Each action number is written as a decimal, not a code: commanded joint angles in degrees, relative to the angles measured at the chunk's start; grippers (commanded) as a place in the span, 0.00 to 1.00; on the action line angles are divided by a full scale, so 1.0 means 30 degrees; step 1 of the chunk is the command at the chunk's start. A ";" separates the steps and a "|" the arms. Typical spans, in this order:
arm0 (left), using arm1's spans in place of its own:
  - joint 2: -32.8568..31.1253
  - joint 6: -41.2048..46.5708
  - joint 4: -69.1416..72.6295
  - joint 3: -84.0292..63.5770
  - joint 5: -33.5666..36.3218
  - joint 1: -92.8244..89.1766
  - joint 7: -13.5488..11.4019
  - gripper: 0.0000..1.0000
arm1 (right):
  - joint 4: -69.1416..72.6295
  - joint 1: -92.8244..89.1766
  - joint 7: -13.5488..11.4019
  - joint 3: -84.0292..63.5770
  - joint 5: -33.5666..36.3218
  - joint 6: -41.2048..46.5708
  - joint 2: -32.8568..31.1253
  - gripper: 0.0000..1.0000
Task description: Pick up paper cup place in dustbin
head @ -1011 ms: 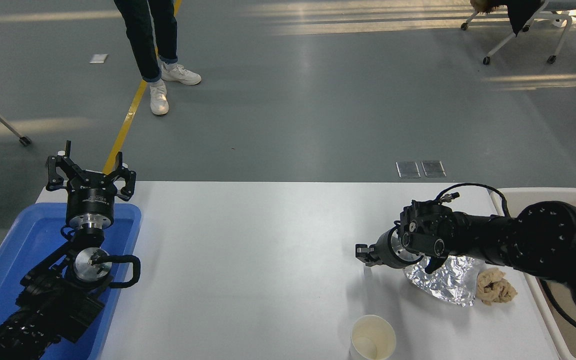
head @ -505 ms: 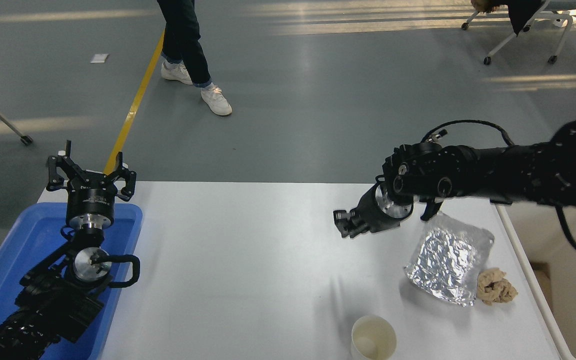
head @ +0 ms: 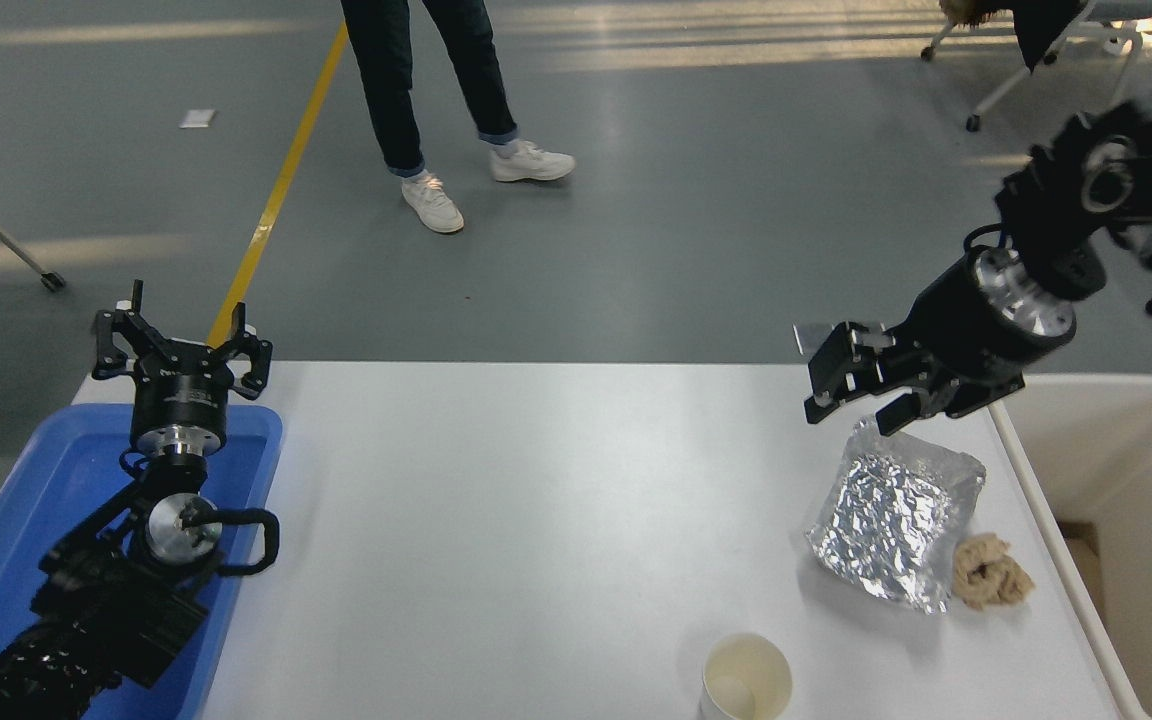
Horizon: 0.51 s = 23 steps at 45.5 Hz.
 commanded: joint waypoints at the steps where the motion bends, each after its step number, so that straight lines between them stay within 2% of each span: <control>1: 0.0000 0.0001 -0.0001 0.0000 -0.0027 0.0002 0.0000 0.99 | 0.2032 0.3187 -0.0257 -0.0868 -0.0359 0.0723 -0.1883 1.00; 6: 0.0030 0.0001 -0.0001 0.0000 0.0002 0.0002 0.0000 0.99 | 0.2618 0.3451 -0.0227 -0.1393 -0.0739 0.0723 -0.2381 1.00; 14: 0.0001 0.0001 -0.0001 0.0000 0.0002 0.0002 0.0000 0.99 | 0.2853 0.3979 -0.0227 -0.2800 -0.3287 0.0723 -0.2236 1.00; 23: 0.0001 0.0001 -0.0001 0.0000 0.0002 0.0002 0.0000 0.99 | 0.2853 0.4359 -0.0227 -0.4499 -0.3377 0.0723 -0.1709 1.00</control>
